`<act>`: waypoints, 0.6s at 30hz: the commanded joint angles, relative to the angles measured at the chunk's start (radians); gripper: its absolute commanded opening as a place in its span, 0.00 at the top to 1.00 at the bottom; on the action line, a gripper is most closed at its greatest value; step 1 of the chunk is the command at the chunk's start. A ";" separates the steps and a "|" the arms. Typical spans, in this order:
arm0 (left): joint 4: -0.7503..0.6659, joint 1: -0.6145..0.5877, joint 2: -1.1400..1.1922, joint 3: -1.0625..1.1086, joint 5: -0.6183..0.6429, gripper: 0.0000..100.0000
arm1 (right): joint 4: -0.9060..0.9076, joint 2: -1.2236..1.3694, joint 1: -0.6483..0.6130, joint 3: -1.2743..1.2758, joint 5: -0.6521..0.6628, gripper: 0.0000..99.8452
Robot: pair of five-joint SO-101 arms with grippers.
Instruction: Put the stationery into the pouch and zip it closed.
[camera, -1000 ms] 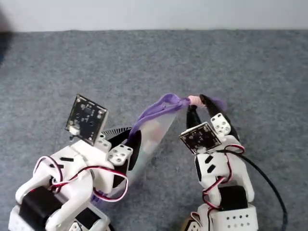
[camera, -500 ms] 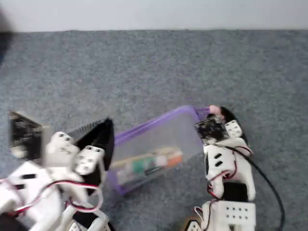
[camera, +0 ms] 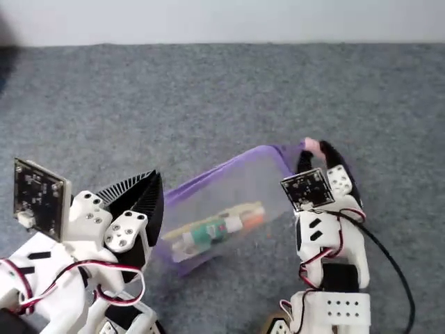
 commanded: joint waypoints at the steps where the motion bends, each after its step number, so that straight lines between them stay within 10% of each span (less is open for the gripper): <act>1: -0.026 -0.005 0.011 -0.022 -0.008 0.98 | -0.019 -0.019 -0.096 -0.173 -0.023 0.99; 8: -0.034 0.003 0.012 -0.022 -0.003 0.76 | -0.019 -0.018 -0.289 -0.325 -0.011 0.99; 18: -0.150 0.012 0.012 0.119 -0.006 0.76 | -0.018 -0.012 -0.398 -0.342 0.043 0.99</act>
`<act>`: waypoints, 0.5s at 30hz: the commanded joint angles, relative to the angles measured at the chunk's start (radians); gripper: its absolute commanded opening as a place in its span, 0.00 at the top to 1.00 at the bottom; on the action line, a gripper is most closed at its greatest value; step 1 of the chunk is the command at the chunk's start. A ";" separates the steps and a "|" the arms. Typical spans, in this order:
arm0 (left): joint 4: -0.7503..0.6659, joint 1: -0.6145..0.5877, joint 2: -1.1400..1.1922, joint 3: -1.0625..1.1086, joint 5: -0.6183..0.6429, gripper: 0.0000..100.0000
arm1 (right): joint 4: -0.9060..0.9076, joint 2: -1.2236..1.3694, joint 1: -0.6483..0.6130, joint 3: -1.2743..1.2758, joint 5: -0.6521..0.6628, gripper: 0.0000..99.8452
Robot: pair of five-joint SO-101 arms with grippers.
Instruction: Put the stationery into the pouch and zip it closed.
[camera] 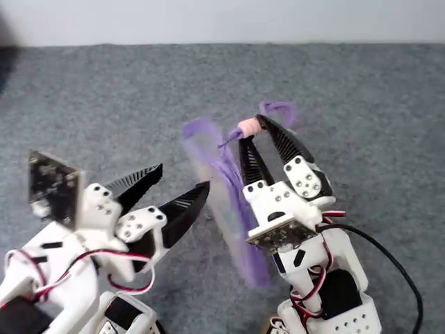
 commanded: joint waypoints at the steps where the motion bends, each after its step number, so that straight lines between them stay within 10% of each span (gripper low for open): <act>1: -0.066 0.034 0.012 0.031 -0.005 0.76 | -0.018 -0.008 -0.013 -0.072 0.009 0.99; 15: -0.072 0.160 0.012 0.154 -0.003 0.76 | -0.018 -0.005 -0.015 -0.064 0.009 0.99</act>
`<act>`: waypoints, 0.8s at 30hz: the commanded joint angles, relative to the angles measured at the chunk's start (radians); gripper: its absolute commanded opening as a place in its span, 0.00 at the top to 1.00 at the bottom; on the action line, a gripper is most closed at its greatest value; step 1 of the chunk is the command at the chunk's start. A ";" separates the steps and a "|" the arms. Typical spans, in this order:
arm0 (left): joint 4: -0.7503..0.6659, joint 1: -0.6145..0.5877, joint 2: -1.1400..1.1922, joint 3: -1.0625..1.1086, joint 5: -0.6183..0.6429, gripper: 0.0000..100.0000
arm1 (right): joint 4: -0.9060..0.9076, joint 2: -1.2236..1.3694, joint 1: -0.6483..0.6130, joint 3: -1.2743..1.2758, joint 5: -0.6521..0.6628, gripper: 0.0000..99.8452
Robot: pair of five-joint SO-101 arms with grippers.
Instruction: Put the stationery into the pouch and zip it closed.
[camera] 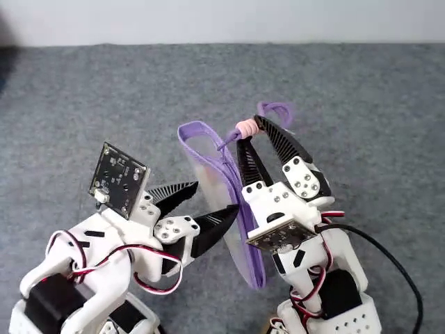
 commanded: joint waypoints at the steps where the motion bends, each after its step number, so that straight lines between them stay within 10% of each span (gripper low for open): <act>1: -0.038 0.014 0.006 0.001 -0.002 0.76 | -0.018 0.001 -0.015 -0.064 0.009 0.99; 24: -0.064 -0.049 0.005 0.148 -0.006 0.76 | -0.019 0.102 -0.111 -0.071 0.018 0.99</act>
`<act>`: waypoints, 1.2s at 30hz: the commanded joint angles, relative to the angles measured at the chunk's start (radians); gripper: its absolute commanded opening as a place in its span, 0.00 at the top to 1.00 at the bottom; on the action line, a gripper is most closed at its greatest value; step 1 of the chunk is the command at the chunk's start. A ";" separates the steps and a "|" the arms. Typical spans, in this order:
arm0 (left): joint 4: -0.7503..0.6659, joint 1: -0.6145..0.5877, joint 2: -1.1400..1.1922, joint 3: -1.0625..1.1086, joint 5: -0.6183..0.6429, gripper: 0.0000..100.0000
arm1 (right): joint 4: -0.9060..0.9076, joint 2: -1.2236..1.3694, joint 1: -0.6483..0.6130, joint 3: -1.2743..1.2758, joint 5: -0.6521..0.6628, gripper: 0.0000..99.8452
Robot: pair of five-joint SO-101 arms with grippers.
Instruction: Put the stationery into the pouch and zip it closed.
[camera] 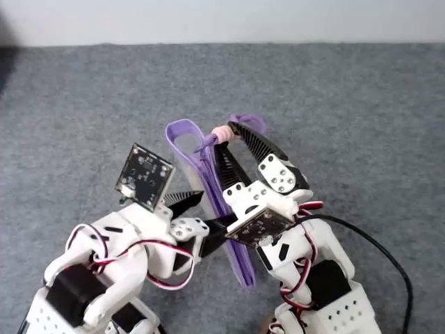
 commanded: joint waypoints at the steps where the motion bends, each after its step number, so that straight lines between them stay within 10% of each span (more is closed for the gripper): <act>1: -0.026 -0.057 0.008 -0.004 -0.008 0.76 | -0.015 -0.004 0.010 -0.058 0.023 0.99; 22: -0.117 -0.222 0.008 -0.091 -0.008 0.81 | 0.114 -0.120 0.073 -0.058 0.026 0.99; 36: -0.215 -0.086 0.009 0.030 -0.008 0.85 | 0.145 -0.154 0.019 -0.060 0.034 0.99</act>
